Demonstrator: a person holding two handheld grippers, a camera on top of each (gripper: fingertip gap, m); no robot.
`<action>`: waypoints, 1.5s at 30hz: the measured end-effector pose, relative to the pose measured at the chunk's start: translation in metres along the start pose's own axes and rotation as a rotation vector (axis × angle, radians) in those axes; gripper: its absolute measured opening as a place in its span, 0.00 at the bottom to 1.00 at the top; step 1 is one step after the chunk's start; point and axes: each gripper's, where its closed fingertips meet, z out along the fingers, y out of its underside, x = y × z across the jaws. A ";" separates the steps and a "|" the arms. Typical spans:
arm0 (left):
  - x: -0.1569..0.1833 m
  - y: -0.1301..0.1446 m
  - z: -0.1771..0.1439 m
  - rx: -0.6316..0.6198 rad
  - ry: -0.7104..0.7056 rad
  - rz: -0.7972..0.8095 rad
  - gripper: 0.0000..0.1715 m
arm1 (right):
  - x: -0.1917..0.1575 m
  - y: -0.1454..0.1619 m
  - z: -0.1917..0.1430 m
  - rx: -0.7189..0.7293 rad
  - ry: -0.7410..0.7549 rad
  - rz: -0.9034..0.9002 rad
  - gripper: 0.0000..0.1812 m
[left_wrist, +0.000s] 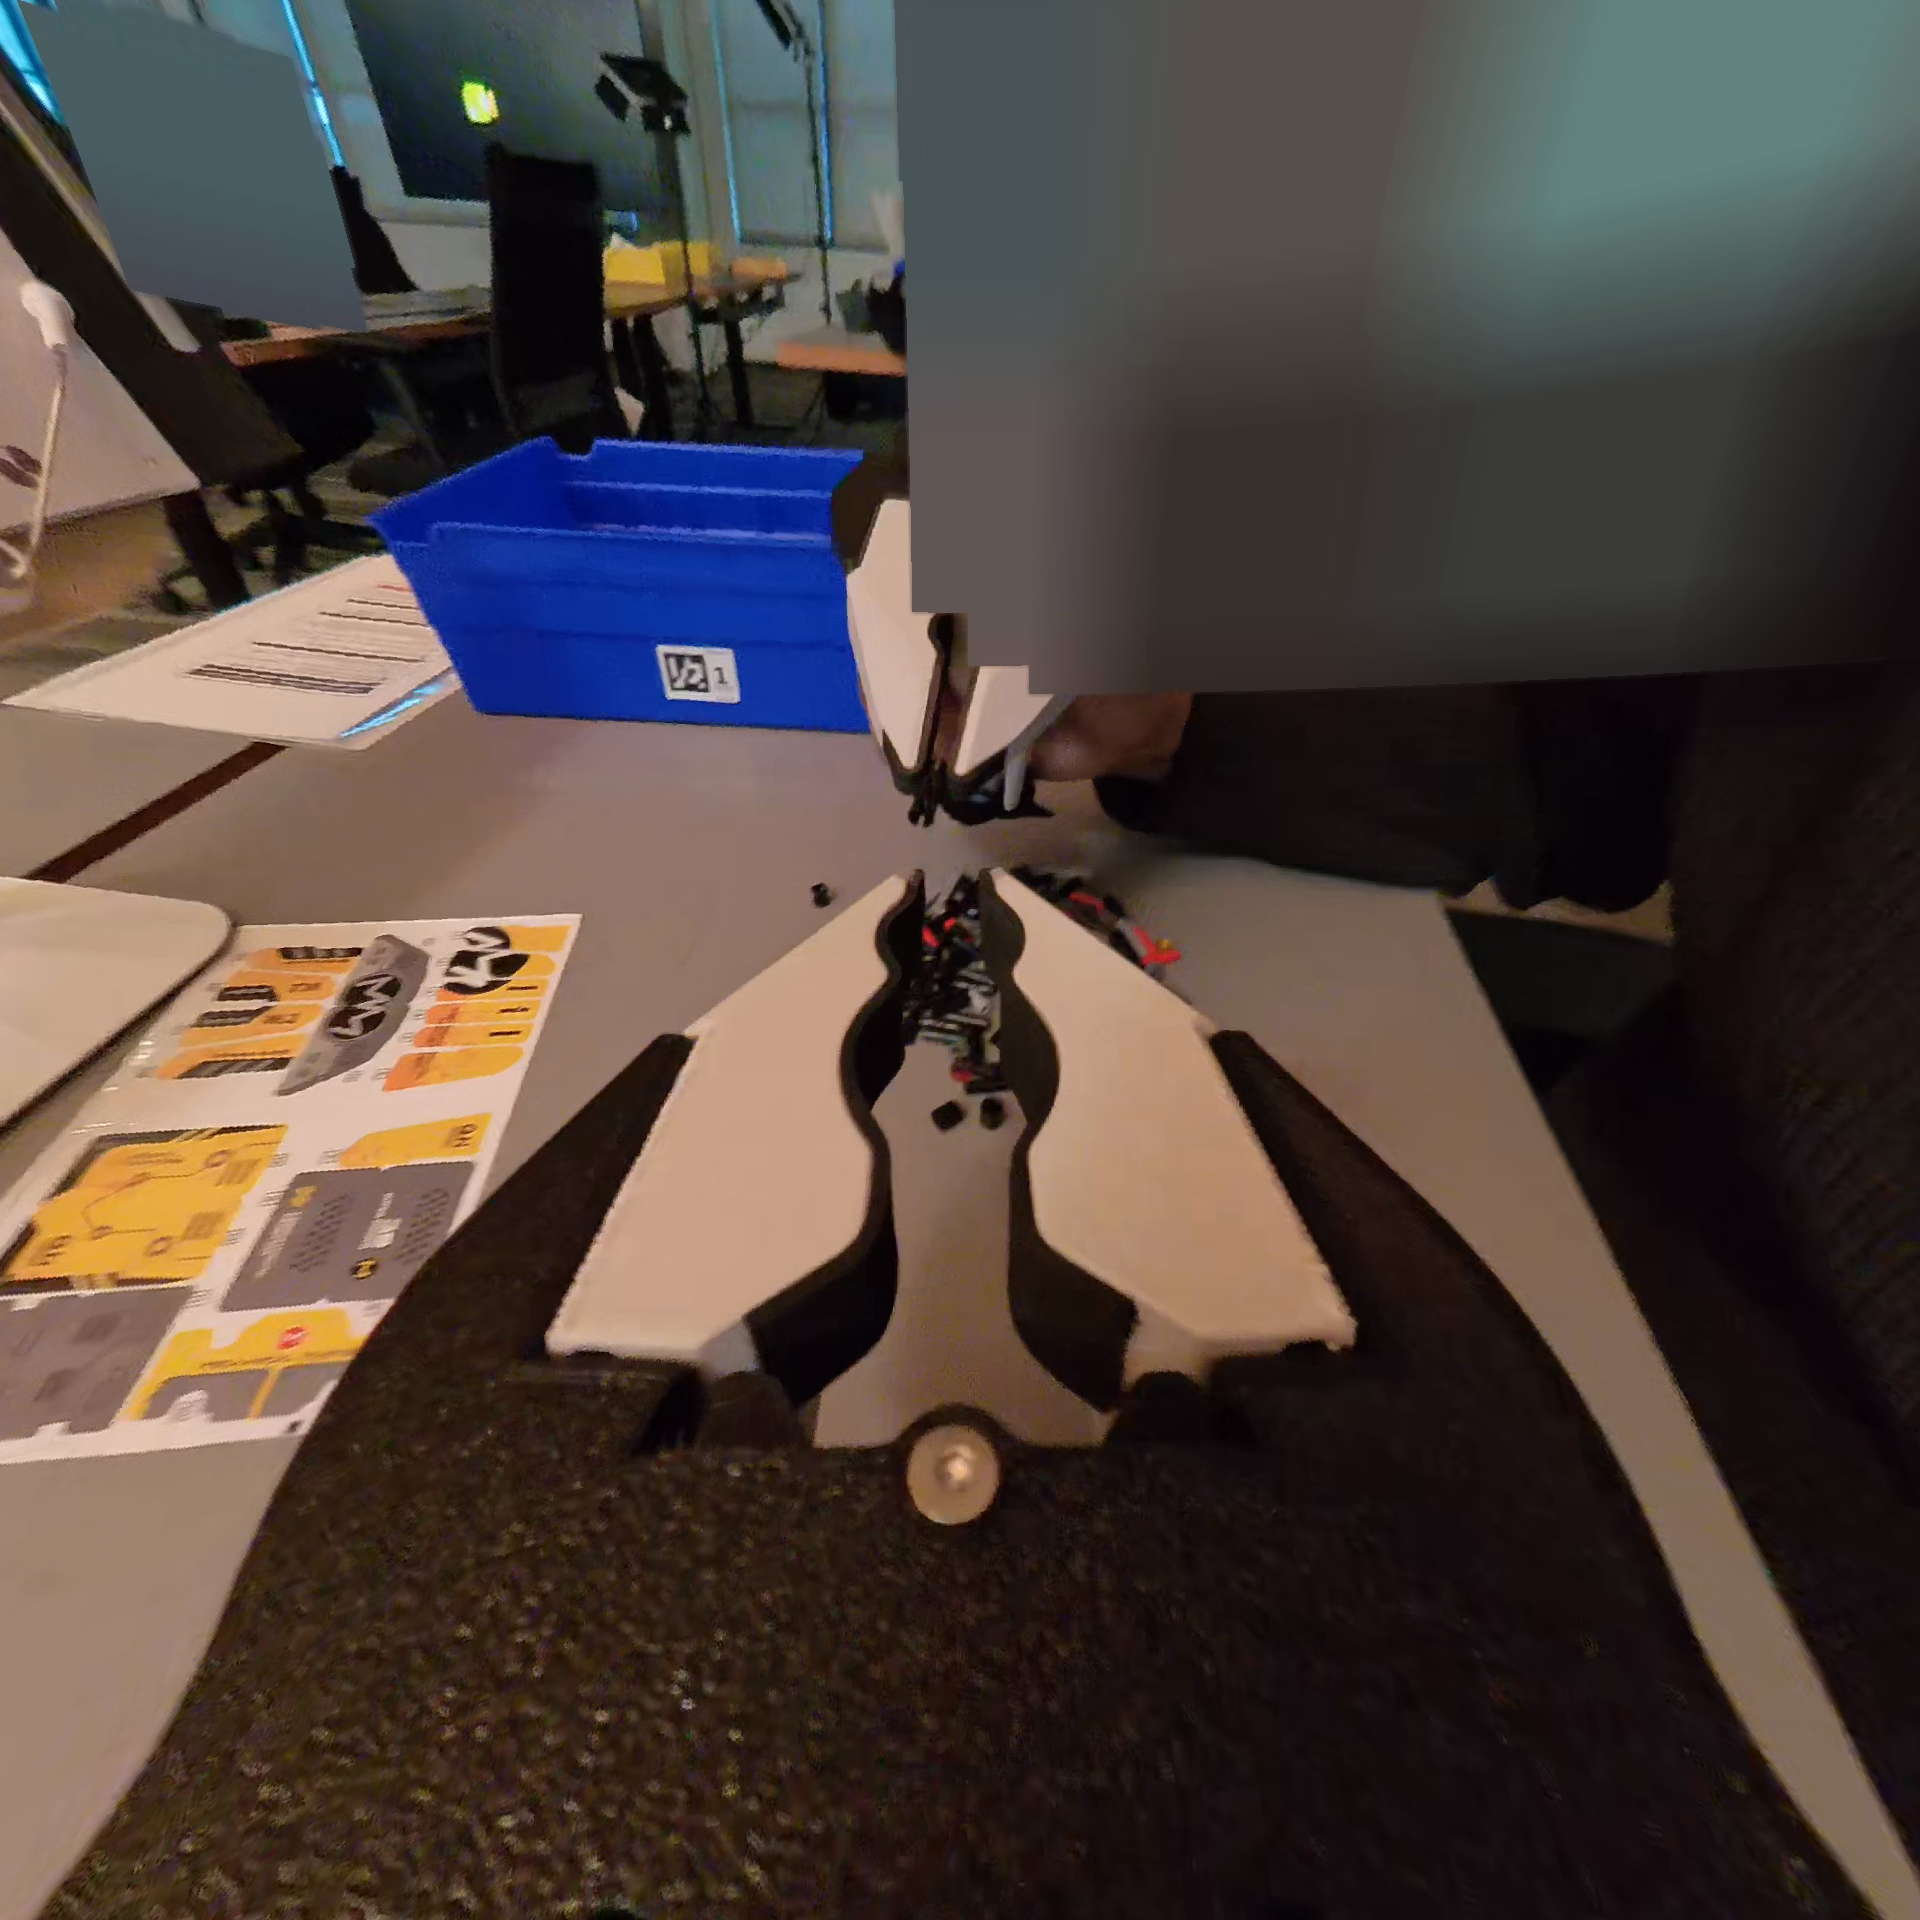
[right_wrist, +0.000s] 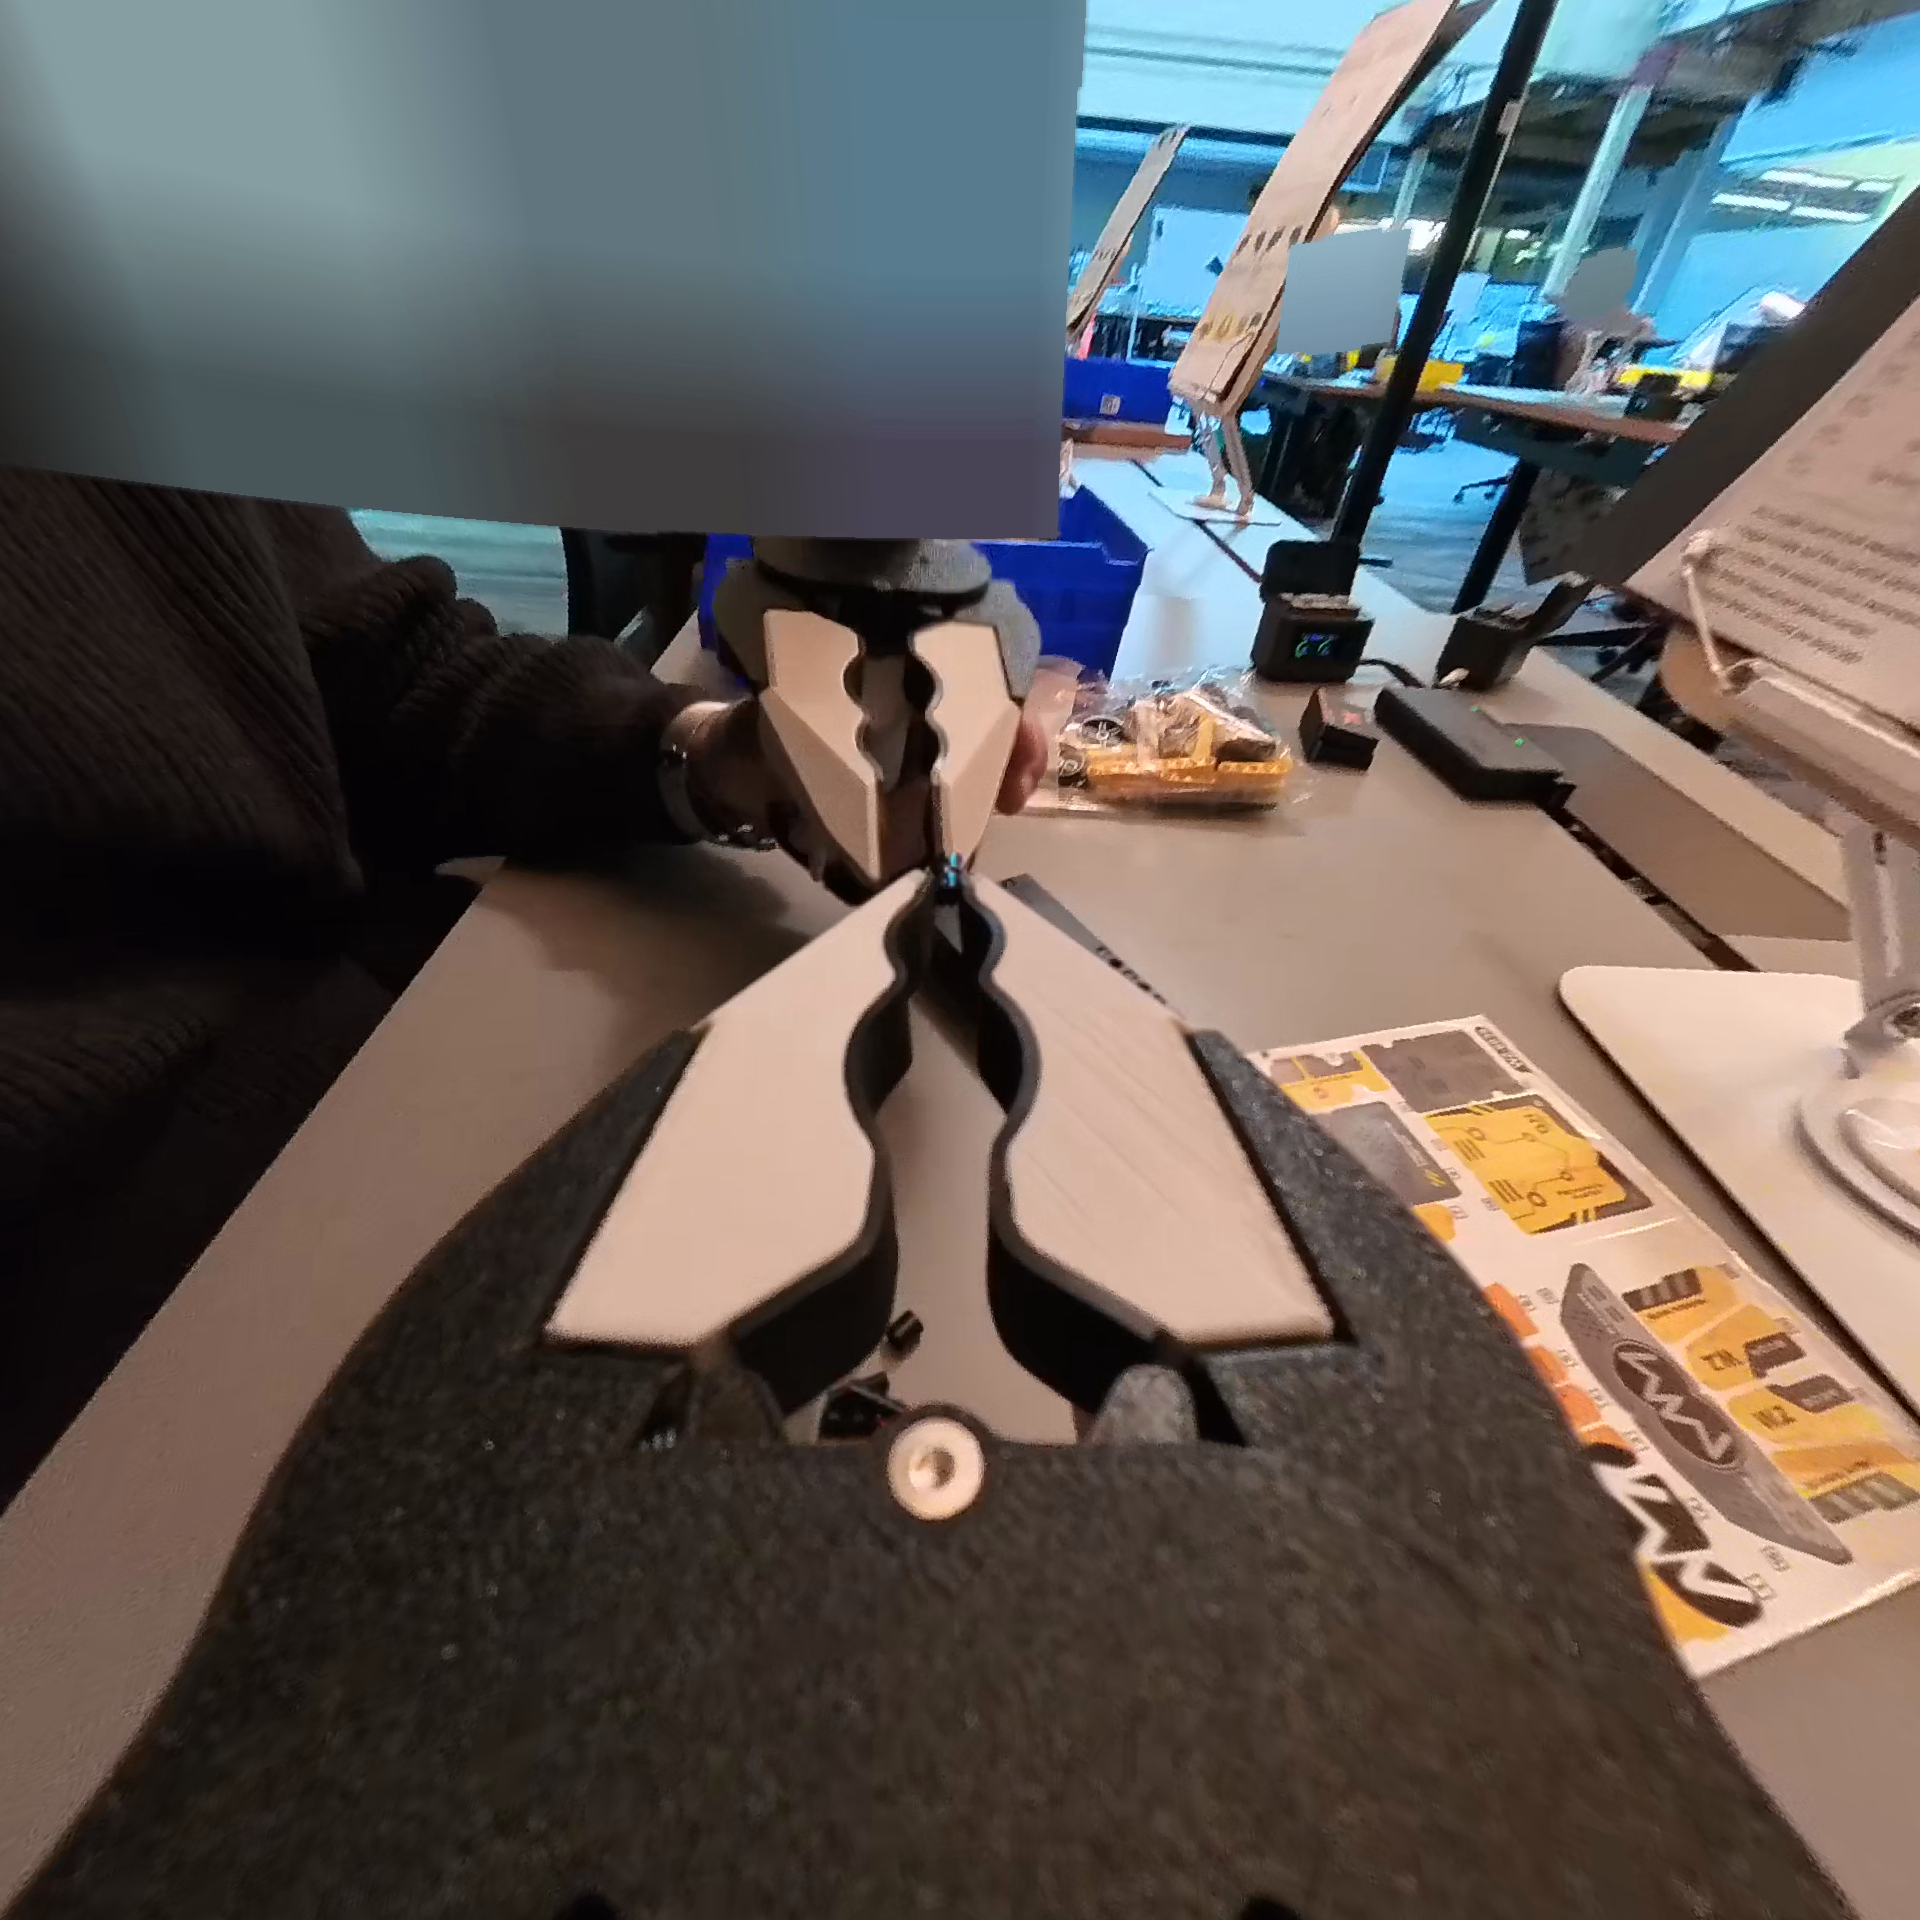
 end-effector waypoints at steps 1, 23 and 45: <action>0.001 -0.002 -0.001 0.024 0.020 -0.033 0.06 | 0.001 -0.003 -0.002 0.012 0.007 0.001 0.02; -0.006 -0.002 -0.002 0.088 0.070 -0.172 0.10 | 0.012 -0.003 -0.002 0.043 0.065 0.041 0.02; -0.013 0.003 -0.003 0.091 0.056 -0.202 0.11 | 0.038 0.001 -0.011 0.078 0.152 0.180 0.02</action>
